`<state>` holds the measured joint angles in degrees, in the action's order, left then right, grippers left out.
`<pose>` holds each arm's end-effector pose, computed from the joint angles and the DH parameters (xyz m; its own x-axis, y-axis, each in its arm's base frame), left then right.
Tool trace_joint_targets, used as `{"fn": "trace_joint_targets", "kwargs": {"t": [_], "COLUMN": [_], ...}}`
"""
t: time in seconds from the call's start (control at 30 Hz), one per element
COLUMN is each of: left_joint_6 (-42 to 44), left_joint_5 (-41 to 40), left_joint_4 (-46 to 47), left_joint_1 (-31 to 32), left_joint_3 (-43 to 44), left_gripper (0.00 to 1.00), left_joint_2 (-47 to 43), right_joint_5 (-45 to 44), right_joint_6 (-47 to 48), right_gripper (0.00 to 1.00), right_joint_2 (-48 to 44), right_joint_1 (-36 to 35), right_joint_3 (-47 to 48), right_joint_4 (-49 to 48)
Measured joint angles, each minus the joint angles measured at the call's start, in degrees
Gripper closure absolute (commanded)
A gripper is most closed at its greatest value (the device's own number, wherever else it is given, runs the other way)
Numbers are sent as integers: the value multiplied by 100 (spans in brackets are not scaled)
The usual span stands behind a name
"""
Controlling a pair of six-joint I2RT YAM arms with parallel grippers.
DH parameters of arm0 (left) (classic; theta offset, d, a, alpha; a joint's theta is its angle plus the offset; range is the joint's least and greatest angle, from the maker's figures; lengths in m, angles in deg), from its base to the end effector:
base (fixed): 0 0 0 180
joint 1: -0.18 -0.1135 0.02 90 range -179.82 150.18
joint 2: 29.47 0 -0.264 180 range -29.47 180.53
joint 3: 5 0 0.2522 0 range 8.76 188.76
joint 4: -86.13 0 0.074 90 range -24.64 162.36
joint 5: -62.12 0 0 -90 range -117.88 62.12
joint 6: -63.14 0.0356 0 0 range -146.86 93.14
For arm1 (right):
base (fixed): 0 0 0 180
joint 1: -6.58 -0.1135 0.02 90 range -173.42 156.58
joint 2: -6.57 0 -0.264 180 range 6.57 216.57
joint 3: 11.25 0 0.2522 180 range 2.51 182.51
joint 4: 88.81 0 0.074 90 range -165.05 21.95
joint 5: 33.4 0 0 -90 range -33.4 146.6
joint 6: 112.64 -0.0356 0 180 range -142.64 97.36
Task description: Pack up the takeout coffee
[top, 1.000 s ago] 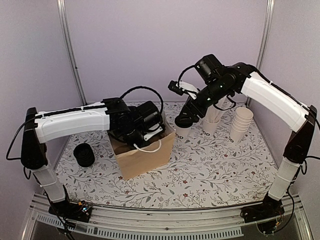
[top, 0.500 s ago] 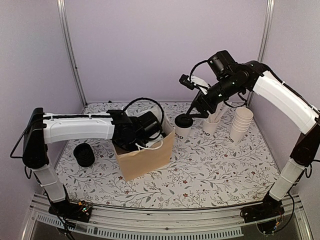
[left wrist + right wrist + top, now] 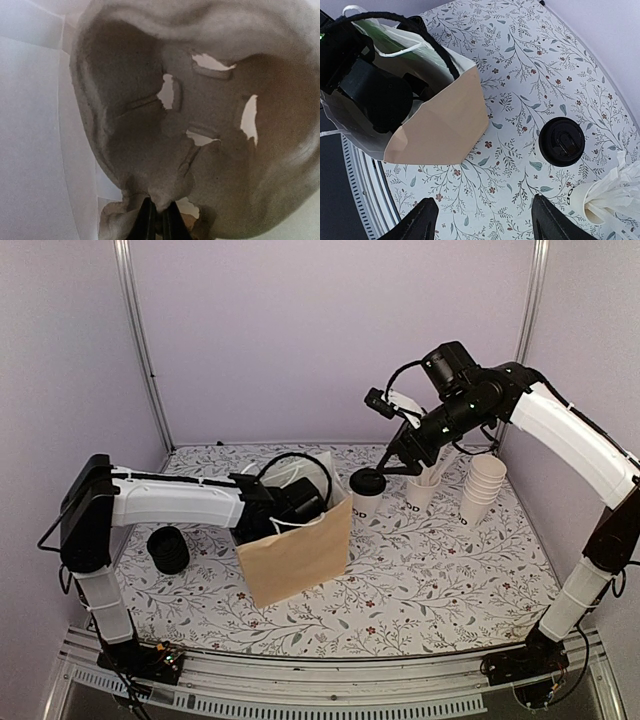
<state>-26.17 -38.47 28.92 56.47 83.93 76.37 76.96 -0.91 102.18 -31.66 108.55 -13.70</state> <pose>0.2070 -0.2985 0.1893 -0.5243 0.8071 -0.2715 0.7962 0.5777 0.1800 0.2622 0.2224 0.3962 -0.2878 -0.6687 -0.6856 -0.9248 0.3800 0.0175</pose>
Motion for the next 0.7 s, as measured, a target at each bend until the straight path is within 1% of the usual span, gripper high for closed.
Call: {"fn": "trace_joint_targets", "kwargs": {"t": [0.2,0.27,0.3,0.47,0.57,0.6,0.7], "left_joint_6": [20,20,20,-9,-20,-44,-76], "left_joint_5": [142,162,177,256,367,448,660], "left_joint_4": [181,225,232,208,173,151,70], "left_joint_1": [-2,-2,-2,-7,-7,-7,-4], "left_joint_3": [-7,-9,-9,-7,7,31,227], "left_gripper": [94,91,88,67,54,51,47], "left_joint_2": [109,157,168,142,-52,-181,-608], "right_joint_5": [101,125,129,129,127,127,127], "right_joint_6": [9,11,11,15,24,37,63], "right_gripper": [32,32,32,32,31,31,30], "right_joint_2": [2,9,13,24,24,24,24], "right_joint_1": [0,0,0,0,0,0,0], "right_joint_3": [0,2,2,2,2,2,0], "right_joint_4": [2,2,4,9,9,9,9]}}
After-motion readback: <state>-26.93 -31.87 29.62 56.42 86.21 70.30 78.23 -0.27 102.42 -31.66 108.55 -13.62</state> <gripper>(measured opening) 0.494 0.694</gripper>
